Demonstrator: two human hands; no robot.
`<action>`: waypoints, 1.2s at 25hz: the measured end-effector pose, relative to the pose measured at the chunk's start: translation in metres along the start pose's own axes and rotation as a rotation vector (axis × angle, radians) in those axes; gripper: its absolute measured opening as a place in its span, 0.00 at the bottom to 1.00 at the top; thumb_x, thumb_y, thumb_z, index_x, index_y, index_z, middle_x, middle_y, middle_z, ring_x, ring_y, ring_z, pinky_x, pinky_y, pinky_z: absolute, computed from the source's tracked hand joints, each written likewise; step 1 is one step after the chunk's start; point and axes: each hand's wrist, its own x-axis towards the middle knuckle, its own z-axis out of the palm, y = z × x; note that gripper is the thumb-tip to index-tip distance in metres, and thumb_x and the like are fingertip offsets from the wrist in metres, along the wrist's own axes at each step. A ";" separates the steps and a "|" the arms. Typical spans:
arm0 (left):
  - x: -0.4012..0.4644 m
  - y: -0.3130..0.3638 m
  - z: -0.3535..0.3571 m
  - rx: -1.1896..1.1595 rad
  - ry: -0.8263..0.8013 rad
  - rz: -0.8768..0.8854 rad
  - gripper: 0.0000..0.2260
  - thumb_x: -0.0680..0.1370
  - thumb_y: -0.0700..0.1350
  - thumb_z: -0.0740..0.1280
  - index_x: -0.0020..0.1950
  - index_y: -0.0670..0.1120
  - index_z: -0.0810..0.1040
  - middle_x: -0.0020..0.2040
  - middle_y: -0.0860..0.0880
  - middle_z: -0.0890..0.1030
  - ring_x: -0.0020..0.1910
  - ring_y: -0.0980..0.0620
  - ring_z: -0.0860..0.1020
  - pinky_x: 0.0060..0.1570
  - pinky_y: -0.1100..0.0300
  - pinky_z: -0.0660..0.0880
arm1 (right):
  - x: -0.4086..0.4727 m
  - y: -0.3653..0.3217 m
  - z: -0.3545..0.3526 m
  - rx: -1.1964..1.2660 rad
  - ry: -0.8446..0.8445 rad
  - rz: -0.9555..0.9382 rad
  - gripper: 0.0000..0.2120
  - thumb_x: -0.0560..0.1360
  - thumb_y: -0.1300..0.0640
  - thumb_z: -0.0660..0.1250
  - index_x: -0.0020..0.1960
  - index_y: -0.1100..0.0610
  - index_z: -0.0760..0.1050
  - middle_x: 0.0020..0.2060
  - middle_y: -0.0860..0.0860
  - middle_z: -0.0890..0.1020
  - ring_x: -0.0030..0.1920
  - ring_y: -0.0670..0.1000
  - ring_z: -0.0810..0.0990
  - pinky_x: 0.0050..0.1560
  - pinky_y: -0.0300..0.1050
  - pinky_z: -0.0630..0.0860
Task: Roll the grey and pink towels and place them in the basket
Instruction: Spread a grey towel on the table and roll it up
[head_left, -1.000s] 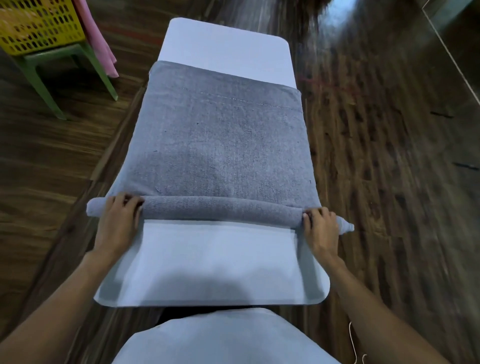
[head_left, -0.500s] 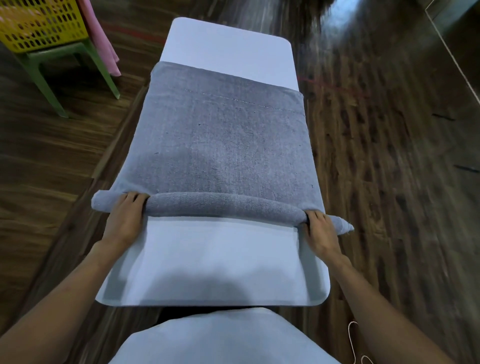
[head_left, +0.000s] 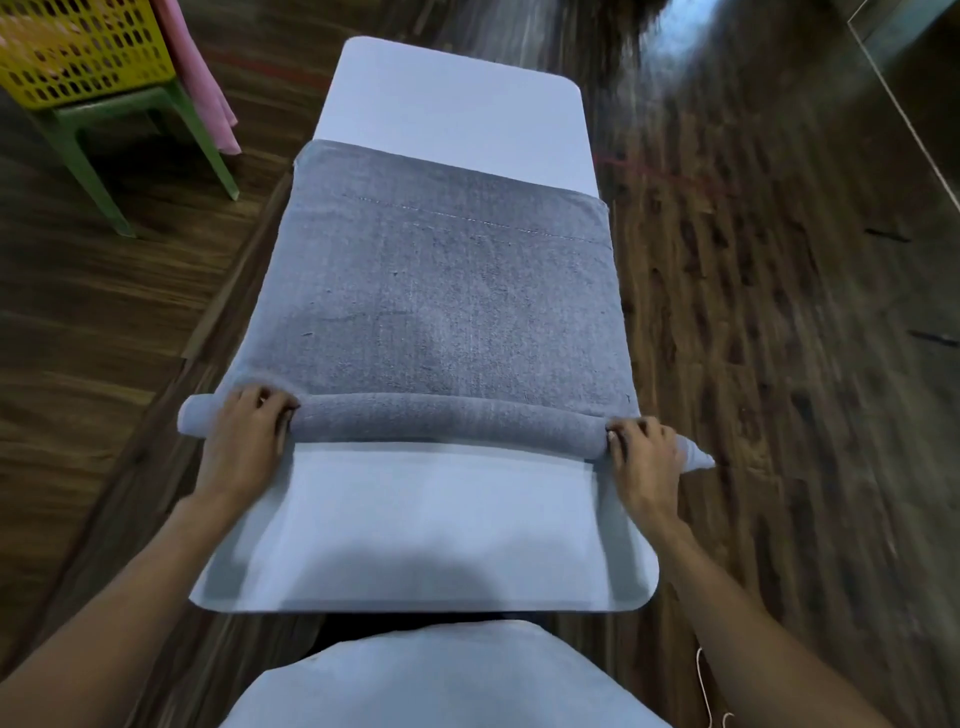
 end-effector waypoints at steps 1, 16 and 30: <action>-0.013 0.004 0.003 0.015 0.013 0.009 0.10 0.76 0.37 0.67 0.58 0.39 0.79 0.54 0.38 0.77 0.52 0.38 0.73 0.52 0.42 0.74 | -0.012 0.002 0.004 0.019 0.004 -0.051 0.08 0.78 0.57 0.67 0.56 0.57 0.79 0.53 0.55 0.78 0.55 0.58 0.74 0.57 0.58 0.73; 0.007 -0.018 -0.007 -0.054 -0.321 0.089 0.16 0.67 0.34 0.62 0.53 0.36 0.81 0.48 0.35 0.82 0.47 0.35 0.80 0.50 0.44 0.74 | 0.024 0.027 -0.007 -0.080 -0.613 -0.214 0.20 0.74 0.64 0.62 0.66 0.56 0.73 0.61 0.57 0.78 0.63 0.60 0.74 0.66 0.54 0.67; -0.037 0.003 0.028 0.206 -0.024 0.010 0.28 0.70 0.28 0.66 0.71 0.35 0.66 0.67 0.33 0.70 0.67 0.32 0.68 0.66 0.38 0.65 | -0.021 0.008 0.028 0.041 -0.061 -0.124 0.28 0.73 0.59 0.71 0.71 0.61 0.67 0.68 0.59 0.72 0.69 0.61 0.69 0.69 0.59 0.68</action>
